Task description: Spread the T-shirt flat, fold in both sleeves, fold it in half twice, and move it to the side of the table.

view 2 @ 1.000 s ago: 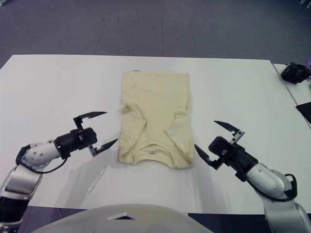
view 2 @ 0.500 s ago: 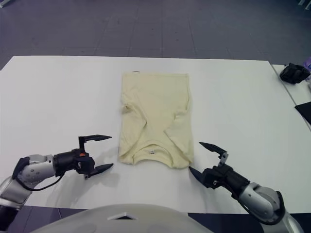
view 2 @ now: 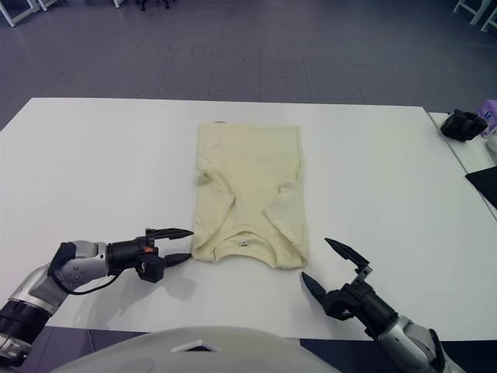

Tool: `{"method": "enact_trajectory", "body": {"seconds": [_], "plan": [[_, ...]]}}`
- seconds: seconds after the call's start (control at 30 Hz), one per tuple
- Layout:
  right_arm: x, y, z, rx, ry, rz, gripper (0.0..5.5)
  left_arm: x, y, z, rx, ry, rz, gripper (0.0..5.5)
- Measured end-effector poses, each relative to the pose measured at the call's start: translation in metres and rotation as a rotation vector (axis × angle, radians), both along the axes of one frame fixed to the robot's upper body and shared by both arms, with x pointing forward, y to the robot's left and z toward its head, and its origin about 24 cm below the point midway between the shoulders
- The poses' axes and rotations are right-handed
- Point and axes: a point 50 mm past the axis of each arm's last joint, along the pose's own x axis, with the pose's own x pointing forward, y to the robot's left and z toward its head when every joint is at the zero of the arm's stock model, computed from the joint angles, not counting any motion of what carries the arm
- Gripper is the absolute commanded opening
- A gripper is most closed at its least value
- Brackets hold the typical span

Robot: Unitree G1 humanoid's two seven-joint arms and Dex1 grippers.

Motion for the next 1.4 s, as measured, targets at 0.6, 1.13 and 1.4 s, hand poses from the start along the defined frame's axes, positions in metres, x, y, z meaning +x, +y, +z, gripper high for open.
{"method": "enact_trajectory", "body": {"seconds": [0.6,1.13,1.4], "plan": [[0.060,-0.021,0.006,-0.132,-0.047,0.250,5.40,0.021,-0.018,0.000,0.014,-0.059,-0.174,2.94],[0.055,-0.001,0.011,-0.023,0.199,0.349,5.40,0.033,-0.019,0.007,-0.025,-0.105,-0.137,5.16],[0.067,0.004,0.013,0.015,0.304,0.268,5.19,0.036,-0.019,0.009,-0.043,-0.115,-0.128,5.40]]}}
